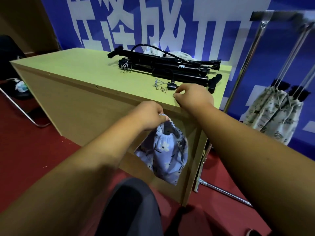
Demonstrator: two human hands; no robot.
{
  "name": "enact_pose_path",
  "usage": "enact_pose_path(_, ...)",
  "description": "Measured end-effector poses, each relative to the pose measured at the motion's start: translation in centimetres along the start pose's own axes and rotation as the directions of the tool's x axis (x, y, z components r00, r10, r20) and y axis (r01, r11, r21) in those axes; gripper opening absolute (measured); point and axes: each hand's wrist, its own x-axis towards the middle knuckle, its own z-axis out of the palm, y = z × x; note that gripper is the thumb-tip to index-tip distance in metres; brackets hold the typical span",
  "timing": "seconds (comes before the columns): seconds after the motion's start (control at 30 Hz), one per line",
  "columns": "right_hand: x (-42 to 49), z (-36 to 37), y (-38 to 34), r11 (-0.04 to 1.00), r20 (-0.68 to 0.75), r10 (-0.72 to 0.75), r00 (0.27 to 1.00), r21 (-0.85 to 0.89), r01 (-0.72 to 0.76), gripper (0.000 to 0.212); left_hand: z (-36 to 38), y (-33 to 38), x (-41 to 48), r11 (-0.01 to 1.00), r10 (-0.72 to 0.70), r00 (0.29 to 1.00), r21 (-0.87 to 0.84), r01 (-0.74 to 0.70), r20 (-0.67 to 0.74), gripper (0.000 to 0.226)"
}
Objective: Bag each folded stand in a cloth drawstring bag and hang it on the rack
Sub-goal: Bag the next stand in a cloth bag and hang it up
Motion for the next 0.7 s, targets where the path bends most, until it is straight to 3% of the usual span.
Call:
enact_pose_path(0.13,0.7,-0.9,0.3,0.977,0.120,0.082,0.989,0.186,-0.104,0.027,-0.2,0.7,-0.7,1.000,0.004,1.000,-0.030,-0.004,0.005,0.036)
enact_pose_path(0.27,1.7,-0.1,-0.7,0.995,0.174,0.095,0.980,-0.002,-0.096,0.040,-0.6,1.3,-1.7,0.996,-0.005,1.000,-0.088,0.006,0.018,0.032)
enact_pose_path(0.4,0.4,-0.5,-1.2,0.983,0.160,0.026,0.987,-0.186,0.004,0.039,-1.5,1.8,-2.7,0.987,-0.031,0.999,-0.156,0.033,0.012,0.035)
enact_pose_path(0.5,-1.9,-0.9,-0.8,0.976,0.103,-0.055,0.993,-0.203,0.075,0.041,-2.2,2.3,-3.2,0.978,-0.037,0.999,-0.203,0.042,0.029,0.036)
enact_pose_path(0.6,-4.8,-1.7,-0.1,0.992,-0.009,-0.102,0.995,0.068,0.102,0.032,-2.7,3.4,-4.0,0.960,-0.079,0.996,-0.265,0.088,0.045,0.038)
enact_pose_path(0.7,-8.2,-3.1,0.3,0.918,-0.121,-0.159,0.980,0.348,0.192,0.026,-2.5,4.5,-4.4,0.914,-0.161,0.983,-0.364,0.181,0.084,0.043)
